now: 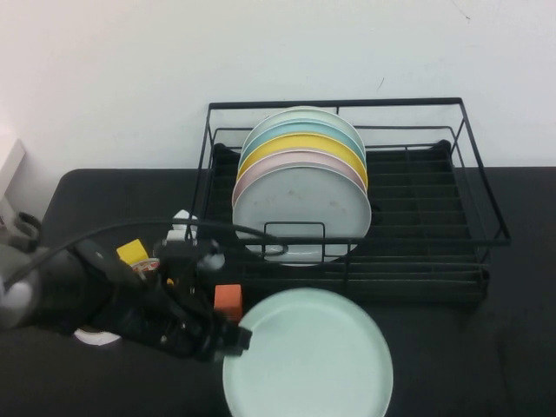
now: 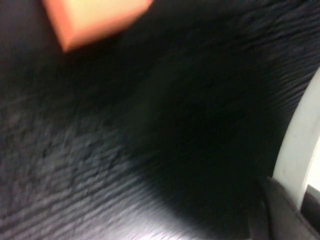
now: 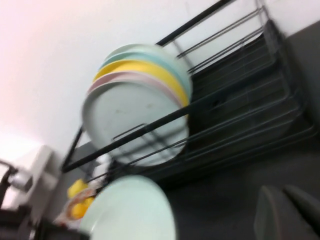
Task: Place plate on rack
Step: Pick up the plate from the table, then hand over the plate
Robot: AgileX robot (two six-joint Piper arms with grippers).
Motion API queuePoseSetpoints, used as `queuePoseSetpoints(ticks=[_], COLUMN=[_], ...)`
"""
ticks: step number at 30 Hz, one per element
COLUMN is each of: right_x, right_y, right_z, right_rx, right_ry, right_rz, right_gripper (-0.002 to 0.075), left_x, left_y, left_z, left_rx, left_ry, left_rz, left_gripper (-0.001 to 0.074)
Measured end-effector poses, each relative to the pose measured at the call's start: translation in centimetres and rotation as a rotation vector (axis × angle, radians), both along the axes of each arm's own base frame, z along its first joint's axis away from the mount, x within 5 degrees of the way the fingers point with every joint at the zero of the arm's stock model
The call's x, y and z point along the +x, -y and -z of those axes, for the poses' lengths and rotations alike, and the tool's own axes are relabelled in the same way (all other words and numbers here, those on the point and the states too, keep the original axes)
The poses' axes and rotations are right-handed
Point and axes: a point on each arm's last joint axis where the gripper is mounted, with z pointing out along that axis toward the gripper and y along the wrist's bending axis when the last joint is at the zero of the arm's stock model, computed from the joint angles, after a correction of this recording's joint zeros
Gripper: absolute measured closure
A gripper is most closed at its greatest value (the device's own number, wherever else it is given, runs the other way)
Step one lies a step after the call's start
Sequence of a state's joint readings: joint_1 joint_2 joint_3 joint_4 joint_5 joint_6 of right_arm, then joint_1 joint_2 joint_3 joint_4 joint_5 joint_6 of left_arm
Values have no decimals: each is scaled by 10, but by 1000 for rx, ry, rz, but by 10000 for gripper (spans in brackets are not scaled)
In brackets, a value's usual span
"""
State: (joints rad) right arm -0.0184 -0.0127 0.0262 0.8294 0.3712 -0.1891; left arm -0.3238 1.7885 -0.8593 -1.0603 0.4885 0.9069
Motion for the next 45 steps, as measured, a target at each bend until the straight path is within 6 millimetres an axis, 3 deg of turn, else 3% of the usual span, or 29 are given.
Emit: queuePoseSetpoints(ticks=[3, 5, 12, 17, 25, 31, 33, 35, 38, 42, 45], right_x=[-2, -5, -11, 2, 50, 90, 97, 101, 103, 107, 111], right_y=[-5, -9, -17, -27, -35, -38, -39, -41, -44, -45, -45], right_z=[3, 1, -43, -71, -120, -115, -108, -103, -103, -114, -129], right_rx=[35, 32, -32, -127, -276, -299, -294, -290, -282, -334, -389], right_ry=[-43, -68, 33, 30, 102, 6, -28, -41, -2, 104, 175], right_rz=[-53, -102, -215, -384, -571, -682, -728, -775, -811, -827, -825], right_gripper=[713, 663, 267, 204, 194, 202, 251, 349, 561, 581, 582], left_x=[-2, -4, -28, -59, -98, -113, -114, -114, -111, -112, -113], left_y=[1, 2, 12, 33, 67, 74, 71, 67, 59, 57, 56], left_z=[-23, -41, -113, -145, -165, -173, -178, -183, -189, -193, -194], left_rx=[-39, -81, -236, -275, -279, -306, -317, -320, -314, -322, -332], left_ry=[86, 150, 423, 556, 679, 705, 721, 742, 768, 779, 779], left_rz=[22, 24, 104, 195, 262, 275, 257, 232, 192, 172, 174], left_gripper=[732, 732, 732, 732, 732, 732, 731, 729, 727, 697, 580])
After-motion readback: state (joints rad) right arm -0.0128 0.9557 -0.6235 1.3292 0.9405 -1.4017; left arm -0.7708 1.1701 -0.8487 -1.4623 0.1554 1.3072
